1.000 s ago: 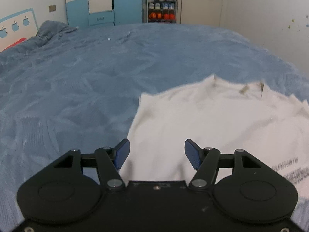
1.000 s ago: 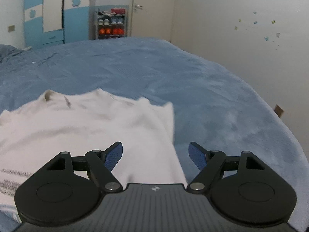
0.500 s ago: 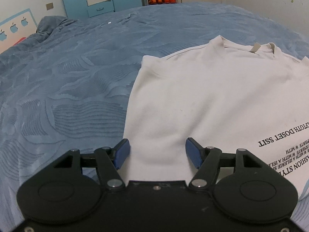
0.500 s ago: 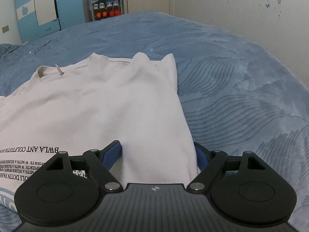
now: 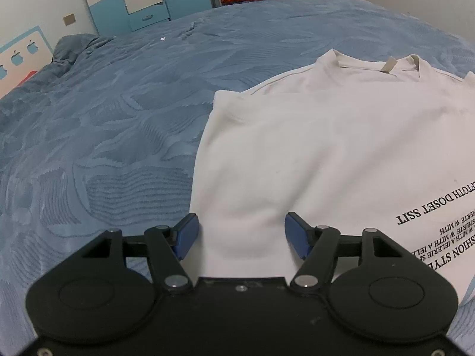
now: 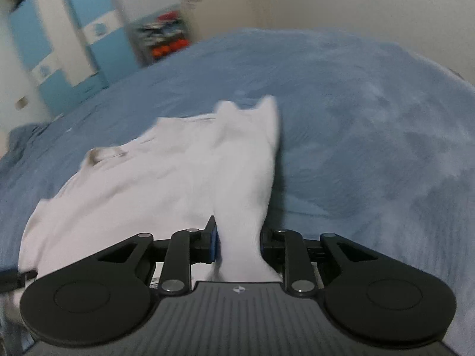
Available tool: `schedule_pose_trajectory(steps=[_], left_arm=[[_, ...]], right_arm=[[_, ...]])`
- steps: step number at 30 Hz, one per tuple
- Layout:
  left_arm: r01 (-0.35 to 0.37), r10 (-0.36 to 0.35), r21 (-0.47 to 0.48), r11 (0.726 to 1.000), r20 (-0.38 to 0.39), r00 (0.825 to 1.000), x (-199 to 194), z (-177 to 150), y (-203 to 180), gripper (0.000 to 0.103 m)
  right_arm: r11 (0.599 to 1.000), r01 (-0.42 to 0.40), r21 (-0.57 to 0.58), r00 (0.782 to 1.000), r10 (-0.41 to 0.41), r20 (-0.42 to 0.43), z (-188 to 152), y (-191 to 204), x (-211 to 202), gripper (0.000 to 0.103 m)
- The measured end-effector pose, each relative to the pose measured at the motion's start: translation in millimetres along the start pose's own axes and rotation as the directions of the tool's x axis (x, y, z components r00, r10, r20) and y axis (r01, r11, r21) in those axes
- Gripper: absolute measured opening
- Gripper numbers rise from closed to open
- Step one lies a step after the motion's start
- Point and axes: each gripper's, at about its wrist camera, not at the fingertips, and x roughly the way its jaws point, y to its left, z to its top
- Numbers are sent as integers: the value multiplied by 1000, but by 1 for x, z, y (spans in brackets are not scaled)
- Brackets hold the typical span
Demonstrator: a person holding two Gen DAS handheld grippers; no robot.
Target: Fold small clothes
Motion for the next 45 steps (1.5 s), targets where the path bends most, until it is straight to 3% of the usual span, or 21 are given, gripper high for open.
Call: schedule_pose_trajectory(steps=[2, 4, 8, 11, 16, 20, 22, 25, 26, 27, 29, 31, 34, 37, 39, 41, 43, 45], left_arm=[[8, -8, -5, 1000, -4, 1000, -1, 1, 2, 68], [19, -19, -14, 1000, -6, 1000, 0, 0, 5, 68], [40, -40, 0, 999, 9, 999, -2, -4, 8, 68], [56, -56, -12, 998, 12, 998, 1, -5, 11, 68], [49, -49, -20, 999, 16, 999, 4, -6, 10, 68], [47, -47, -1, 999, 19, 999, 3, -6, 10, 69], [59, -59, 4, 998, 17, 998, 2, -6, 12, 69], [72, -72, 6, 997, 10, 997, 2, -6, 14, 69], [74, -74, 10, 997, 10, 997, 2, -6, 14, 69], [73, -73, 13, 997, 9, 997, 2, -5, 14, 69], [66, -66, 21, 998, 4, 998, 2, -4, 12, 69], [54, -54, 43, 998, 4, 999, 1, -3, 9, 69], [27, -28, 67, 997, 12, 1000, -2, -1, 5, 69], [-10, 9, 66, 998, 24, 1000, -6, 1, 4, 68], [-17, 15, 67, 998, 25, 1000, -7, 2, 5, 69], [-7, 6, 72, 997, 20, 1000, -6, 1, 8, 69], [4, -6, 72, 997, 23, 1000, -5, 0, 11, 69], [7, -9, 67, 998, 26, 1000, -6, -1, 16, 69]], right_arm=[[997, -6, 83, 999, 10, -51, 0, -10, 11, 43], [988, -83, 134, 992, 95, -89, -2, -25, 23, 56], [917, -233, 325, 962, 266, -62, -4, -63, 19, 55], [877, -269, 398, 948, 313, -50, -2, -81, 14, 51], [942, -202, 269, 966, 237, -103, 1, -54, 29, 56], [953, -193, 234, 969, 222, -104, 3, -46, 39, 59], [928, -258, 270, 950, 294, -102, 5, -62, 40, 55], [841, -354, 408, 900, 426, -98, 4, -100, 43, 39], [829, -356, 430, 894, 437, -102, 4, -104, 45, 34], [832, -349, 431, 895, 433, -110, 4, -102, 46, 32], [878, -317, 359, 923, 373, -98, 8, -83, 38, 26], [920, -288, 265, 949, 310, -47, 11, -59, 21, 24], [962, -239, 131, 971, 238, 21, 17, -28, -3, 24], [996, -72, -48, 996, 74, 50, 23, 13, -22, 24], [990, 21, -139, 1000, -18, 19, 19, 32, -21, 28], [988, 91, -122, 996, -91, 9, 14, 32, -14, 22], [998, 50, -46, 999, -50, 11, 11, 19, -11, 21], [999, 24, -43, 999, -22, 37, 12, 18, -18, 20]])
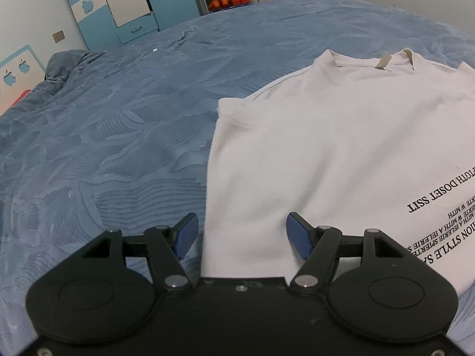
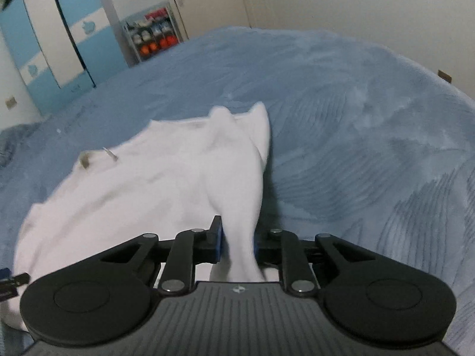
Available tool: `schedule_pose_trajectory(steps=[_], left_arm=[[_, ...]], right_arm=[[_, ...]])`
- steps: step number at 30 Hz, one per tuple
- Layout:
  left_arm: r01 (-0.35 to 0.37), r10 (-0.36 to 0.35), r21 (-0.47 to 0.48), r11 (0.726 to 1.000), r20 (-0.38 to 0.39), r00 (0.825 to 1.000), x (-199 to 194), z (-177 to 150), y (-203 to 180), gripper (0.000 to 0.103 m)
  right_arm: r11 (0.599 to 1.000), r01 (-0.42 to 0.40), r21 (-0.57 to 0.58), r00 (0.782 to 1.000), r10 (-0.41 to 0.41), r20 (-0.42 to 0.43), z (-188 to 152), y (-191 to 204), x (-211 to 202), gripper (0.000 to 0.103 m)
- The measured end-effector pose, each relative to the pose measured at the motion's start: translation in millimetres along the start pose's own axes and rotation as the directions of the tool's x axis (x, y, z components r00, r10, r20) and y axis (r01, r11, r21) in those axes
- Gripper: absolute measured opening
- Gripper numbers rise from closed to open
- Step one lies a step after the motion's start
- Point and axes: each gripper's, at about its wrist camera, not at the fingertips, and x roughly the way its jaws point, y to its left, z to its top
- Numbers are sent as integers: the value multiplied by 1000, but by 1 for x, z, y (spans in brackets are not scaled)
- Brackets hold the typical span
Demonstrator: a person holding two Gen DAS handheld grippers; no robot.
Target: Fold small clothes
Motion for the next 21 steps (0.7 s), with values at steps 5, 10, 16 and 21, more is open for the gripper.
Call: schedule_pose_trajectory(steps=[5, 10, 16, 21], left_arm=[[-43, 43, -39, 998, 12, 999, -7, 8, 15, 67], [-27, 30, -60, 998, 37, 999, -22, 17, 38, 67], [-68, 76, -108, 992, 72, 995, -38, 27, 87, 67], [-87, 92, -125, 988, 30, 995, -34, 6, 121, 67]], right_arm=[[991, -91, -97, 994, 96, 49, 13, 60, -22, 19], [964, -176, -200, 979, 192, 63, 22, 147, -30, 12], [893, -338, -298, 936, 352, -7, 6, 266, -26, 10], [832, -428, -355, 894, 329, -305, -61, 336, 34, 12]])
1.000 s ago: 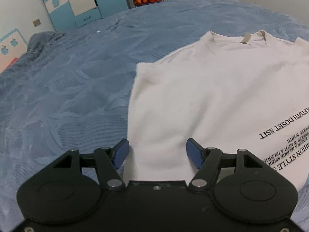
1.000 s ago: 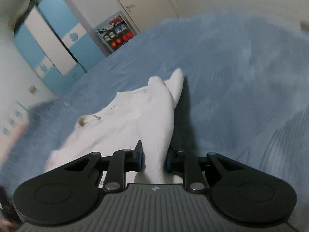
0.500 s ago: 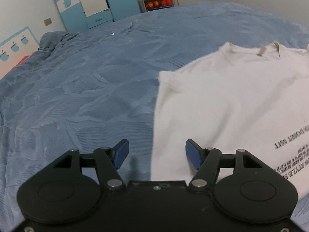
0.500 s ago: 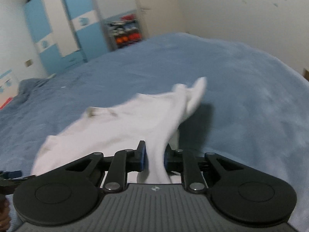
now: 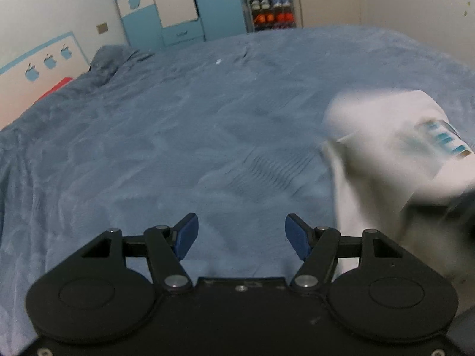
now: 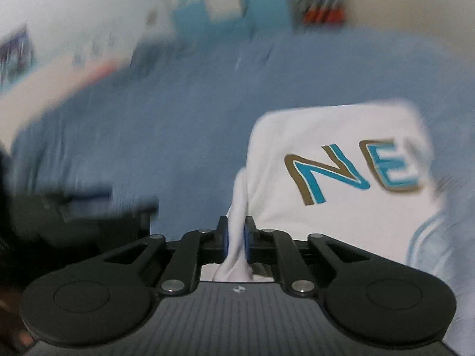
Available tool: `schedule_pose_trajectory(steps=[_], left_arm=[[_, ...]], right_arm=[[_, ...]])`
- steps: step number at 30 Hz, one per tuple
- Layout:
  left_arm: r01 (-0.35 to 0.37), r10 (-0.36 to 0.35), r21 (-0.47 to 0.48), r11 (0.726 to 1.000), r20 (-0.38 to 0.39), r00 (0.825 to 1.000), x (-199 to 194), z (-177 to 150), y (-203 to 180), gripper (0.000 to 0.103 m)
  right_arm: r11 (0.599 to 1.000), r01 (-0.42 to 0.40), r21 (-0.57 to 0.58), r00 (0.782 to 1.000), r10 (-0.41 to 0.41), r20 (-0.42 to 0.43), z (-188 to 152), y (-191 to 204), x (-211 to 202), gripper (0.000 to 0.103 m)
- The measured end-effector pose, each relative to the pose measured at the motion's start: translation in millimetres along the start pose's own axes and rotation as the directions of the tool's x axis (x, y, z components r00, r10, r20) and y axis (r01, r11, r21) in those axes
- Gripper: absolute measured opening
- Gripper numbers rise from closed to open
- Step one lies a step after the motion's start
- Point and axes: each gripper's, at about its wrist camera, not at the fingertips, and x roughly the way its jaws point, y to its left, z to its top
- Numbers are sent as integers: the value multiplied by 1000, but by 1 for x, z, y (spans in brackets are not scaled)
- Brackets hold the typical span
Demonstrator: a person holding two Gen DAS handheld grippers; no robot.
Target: Fold small clothes
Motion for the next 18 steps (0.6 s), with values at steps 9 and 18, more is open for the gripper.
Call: schedule_pose_trajectory(steps=[9, 18], left_arm=[[-15, 14, -19, 1000, -80, 997, 8, -24, 8, 67], [131, -125, -77, 988, 81, 989, -49, 23, -23, 67]], right_arm=[[996, -79, -36, 996, 80, 46, 14, -3, -26, 36], [999, 42, -27, 938, -30, 346, 40, -76, -138, 24]])
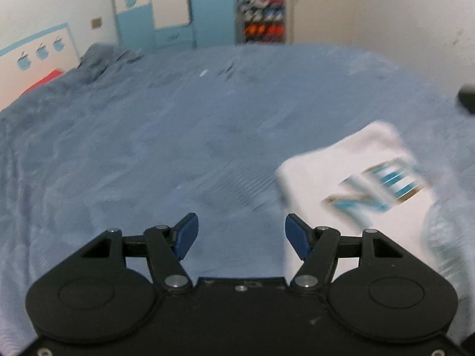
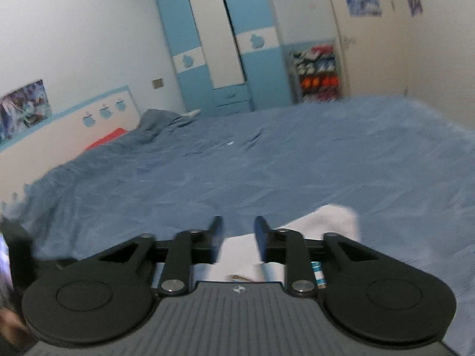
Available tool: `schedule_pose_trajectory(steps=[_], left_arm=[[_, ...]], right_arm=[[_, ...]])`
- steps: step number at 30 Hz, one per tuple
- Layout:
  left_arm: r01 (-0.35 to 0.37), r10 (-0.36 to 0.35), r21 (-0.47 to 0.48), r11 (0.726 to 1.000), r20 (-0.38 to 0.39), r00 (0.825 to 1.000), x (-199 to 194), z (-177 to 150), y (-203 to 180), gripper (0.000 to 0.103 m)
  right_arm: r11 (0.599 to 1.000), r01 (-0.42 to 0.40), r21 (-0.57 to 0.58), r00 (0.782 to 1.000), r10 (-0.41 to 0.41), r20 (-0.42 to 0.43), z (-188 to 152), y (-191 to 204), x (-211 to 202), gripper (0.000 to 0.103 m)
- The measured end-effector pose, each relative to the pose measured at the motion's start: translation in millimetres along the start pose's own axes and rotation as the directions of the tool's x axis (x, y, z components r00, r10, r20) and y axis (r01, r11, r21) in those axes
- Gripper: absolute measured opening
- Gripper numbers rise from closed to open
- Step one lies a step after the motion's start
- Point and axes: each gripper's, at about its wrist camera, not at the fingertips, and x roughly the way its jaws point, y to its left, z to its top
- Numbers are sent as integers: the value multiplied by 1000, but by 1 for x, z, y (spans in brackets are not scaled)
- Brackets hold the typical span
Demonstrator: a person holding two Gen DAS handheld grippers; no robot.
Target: Fold small clothes
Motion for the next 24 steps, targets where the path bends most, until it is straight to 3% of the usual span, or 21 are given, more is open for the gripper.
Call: schedule_pose_trajectory(steps=[4, 5, 7, 8, 9, 10, 11, 13, 17, 18, 19, 20, 21, 23, 24], left_arm=[[105, -108, 41, 994, 75, 991, -2, -16, -41, 67], [117, -121, 68, 991, 52, 991, 7, -25, -51, 67], [117, -110, 109, 987, -73, 991, 41, -55, -69, 70], [106, -90, 108, 989, -141, 986, 63, -75, -73, 74], [116, -106, 65, 991, -136, 985, 73, -91, -70, 79], [115, -114, 4, 993, -83, 990, 74, -104, -63, 87], [123, -125, -35, 992, -70, 990, 74, -108, -57, 87], [149, -156, -77, 986, -102, 982, 75, -100, -50, 87], [163, -172, -72, 984, -144, 975, 73, -86, -48, 87], [157, -164, -55, 986, -149, 975, 70, -80, -49, 86], [149, -155, -47, 988, -149, 977, 69, -72, -46, 86], [131, -134, -33, 991, -137, 981, 66, -64, -47, 85], [86, -86, -9, 996, -101, 991, 58, -53, -51, 83], [5, -5, 24, 1000, -11, 1000, 45, -33, -59, 83], [-6, 5, 25, 1000, 37, 999, 40, -22, -61, 83]], right_arm=[[993, 77, -95, 984, -91, -156, -45, -7, 23, 23], [992, 61, -106, 966, -86, -243, -64, -5, 37, 23], [994, 46, -98, 881, -86, -465, -104, -14, 68, 23], [996, 63, -70, 869, -89, -487, -120, -21, 74, 23], [998, 64, -13, 858, -61, -510, -122, -28, 77, 23], [997, 64, 44, 861, -33, -507, -119, -37, 77, 16], [991, 80, 109, 861, -14, -509, -118, -47, 78, 8], [980, 101, 174, 858, 3, -514, -124, -61, 81, 0], [976, 81, 202, 863, 33, -504, -123, -71, 80, 0], [982, 71, 175, 874, 23, -486, -119, -68, 73, 0], [991, 59, 120, 900, -1, -435, -112, -63, 63, 4], [996, 69, 58, 944, -46, -328, -104, -56, 47, 16], [995, 98, 1, 977, -96, -189, -95, -49, 30, 21], [988, 143, -57, 990, -143, -1, -77, -38, 10, 40], [986, 150, -76, 989, -148, 30, -68, -36, 9, 40]])
